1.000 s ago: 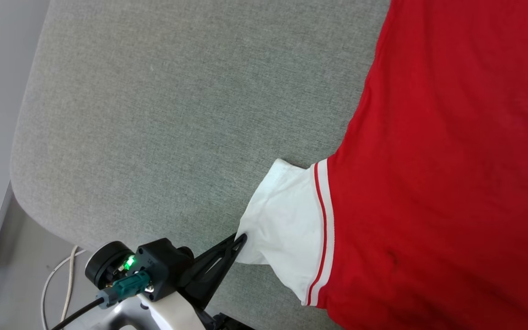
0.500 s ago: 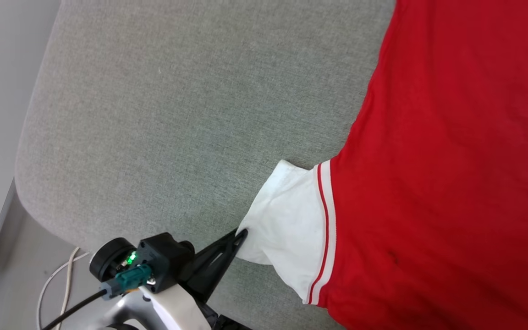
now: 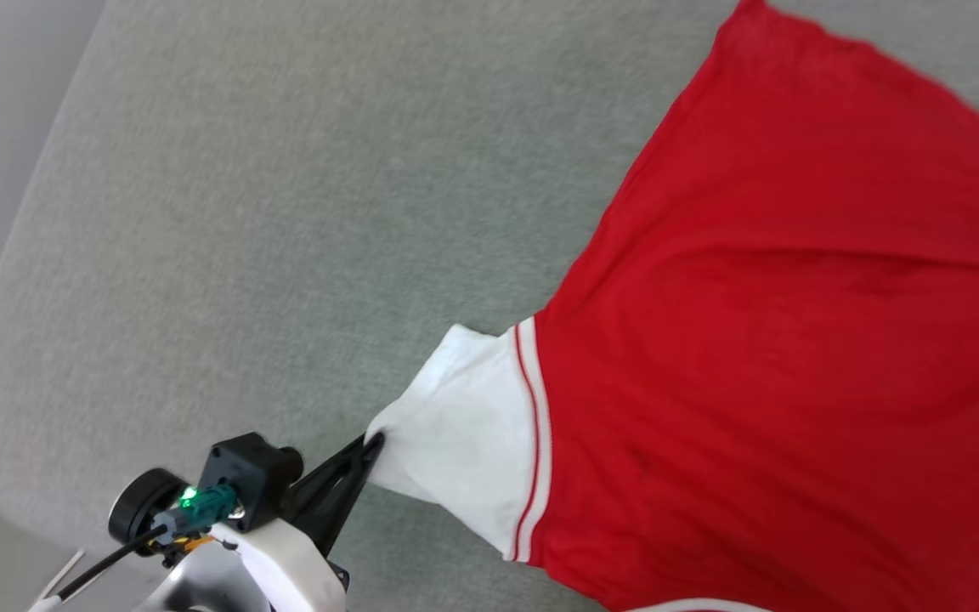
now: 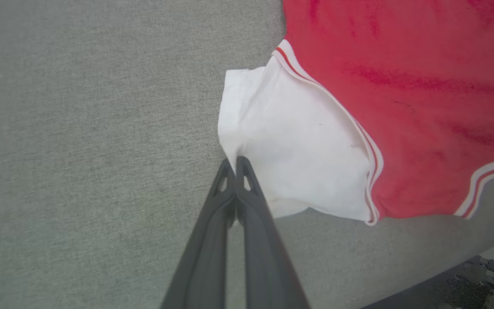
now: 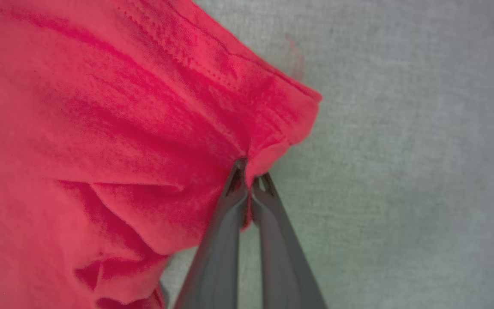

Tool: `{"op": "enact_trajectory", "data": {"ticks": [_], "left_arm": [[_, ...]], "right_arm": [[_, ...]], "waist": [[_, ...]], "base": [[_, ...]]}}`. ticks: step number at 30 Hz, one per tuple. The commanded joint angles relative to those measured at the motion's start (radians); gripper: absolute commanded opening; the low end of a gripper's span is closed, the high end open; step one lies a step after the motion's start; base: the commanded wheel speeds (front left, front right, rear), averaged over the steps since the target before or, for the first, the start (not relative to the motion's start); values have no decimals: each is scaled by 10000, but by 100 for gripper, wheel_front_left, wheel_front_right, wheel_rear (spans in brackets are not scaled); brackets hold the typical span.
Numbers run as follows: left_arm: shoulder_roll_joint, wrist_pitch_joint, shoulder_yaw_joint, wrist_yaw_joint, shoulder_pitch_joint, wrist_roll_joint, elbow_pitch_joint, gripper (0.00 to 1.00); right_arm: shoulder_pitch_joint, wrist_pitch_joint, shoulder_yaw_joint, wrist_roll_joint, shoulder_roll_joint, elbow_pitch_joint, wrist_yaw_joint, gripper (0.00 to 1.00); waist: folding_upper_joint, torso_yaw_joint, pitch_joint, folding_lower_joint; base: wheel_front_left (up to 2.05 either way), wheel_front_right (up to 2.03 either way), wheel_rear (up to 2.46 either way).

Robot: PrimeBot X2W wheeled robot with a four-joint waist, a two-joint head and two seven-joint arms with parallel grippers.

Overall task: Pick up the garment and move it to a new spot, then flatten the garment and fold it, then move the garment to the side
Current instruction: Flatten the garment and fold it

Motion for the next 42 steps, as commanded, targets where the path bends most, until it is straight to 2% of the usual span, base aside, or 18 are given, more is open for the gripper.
{"op": "enact_trajectory", "data": {"ticks": [1, 5, 11, 21, 27, 32, 34, 39, 42], "left_arm": [[4, -51, 3, 112, 122, 64, 104, 0], [29, -134, 4, 286, 456, -15, 486, 0], [-91, -423, 179, 489, 1206, -504, 717, 0], [-347, -978, 240, 684, 1912, -836, 1179, 0], [-539, -1110, 207, 695, 1969, -973, 1367, 0], [-559, -1024, 170, 708, 1910, -995, 1359, 0], [-502, -985, 167, 728, 1918, -986, 1328, 0], [-506, -941, 96, 745, 1916, -961, 1163, 0], [-502, -892, 40, 781, 1940, -906, 1013, 0]], "right_arm": [[566, -36, 158, 234, 108, 118, -3, 0], [1732, -494, 429, 968, 259, -117, -3, 0], [3743, -1191, 987, 1982, 116, -1341, -3, 0], [6706, -1540, 553, 2676, 670, -3178, -3, 0], [8011, -2025, 680, 2462, 982, -3194, -3, 0], [8219, -2814, 1090, 2538, 972, -2890, -3, 0], [8194, -3139, 1429, 2335, 630, -2864, -3, 100], [7771, -3589, 1796, 2604, 166, -2957, -3, 100], [7403, -3422, 1903, 2902, -134, -3349, -3, 100]], "waist": [[0, -808, -809, 2], [0, -1392, -1532, 2], [0, -2094, -2359, 2], [0, -2627, -3164, 2], [0, -2645, -3387, 2], [0, -2651, -3498, 2], [0, -2651, -3523, 2], [0, -2526, -3553, 2], [0, -2387, -3499, 2]], "base": [[0, 0, 0], [0, 0, 0], [0, 0, 0], [0, 0, 0], [0, 0, 0], [0, 0, 0], [0, 0, 0], [0, 0, 0], [0, 0, 0]]}}
